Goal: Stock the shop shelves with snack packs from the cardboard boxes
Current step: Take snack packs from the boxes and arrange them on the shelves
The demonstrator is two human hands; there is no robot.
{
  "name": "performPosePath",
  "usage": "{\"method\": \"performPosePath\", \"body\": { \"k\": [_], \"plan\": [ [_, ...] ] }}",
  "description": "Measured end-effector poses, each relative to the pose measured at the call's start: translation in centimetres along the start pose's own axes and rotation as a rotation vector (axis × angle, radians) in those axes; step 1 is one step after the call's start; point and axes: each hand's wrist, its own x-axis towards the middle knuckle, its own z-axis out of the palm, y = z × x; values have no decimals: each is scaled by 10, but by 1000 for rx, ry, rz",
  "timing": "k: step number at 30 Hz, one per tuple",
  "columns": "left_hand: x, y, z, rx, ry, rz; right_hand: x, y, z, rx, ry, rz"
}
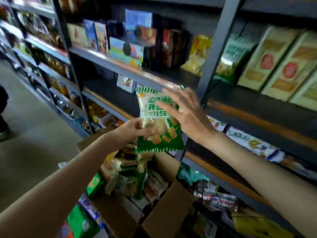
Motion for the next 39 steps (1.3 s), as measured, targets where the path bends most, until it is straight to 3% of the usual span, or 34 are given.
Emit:
{"method": "performPosePath", "body": {
  "k": [3,5,8,13,18,22,29,35,39],
  "plan": [
    [1,43,6,-118,111,149,16,4,-62,322,209,527],
    [5,69,15,-95,111,242,21,4,-97,670,184,696],
    [14,95,29,104,69,334,14,8,-130,629,65,608],
    [34,113,55,263,-13,409,-7,16,-154,468,-87,634],
    [62,137,101,278,116,540,-32,42,-157,133,284,665],
    [94,149,137,253,224,574,-59,94,-153,-99,346,769],
    [175,145,177,653,184,482,-60,198,-97,117,279,904],
    [233,140,179,703,244,275,-14,253,-18,483,293,977],
    [263,134,171,715,262,183,4,268,6,512,228,1009]
  ]
}}
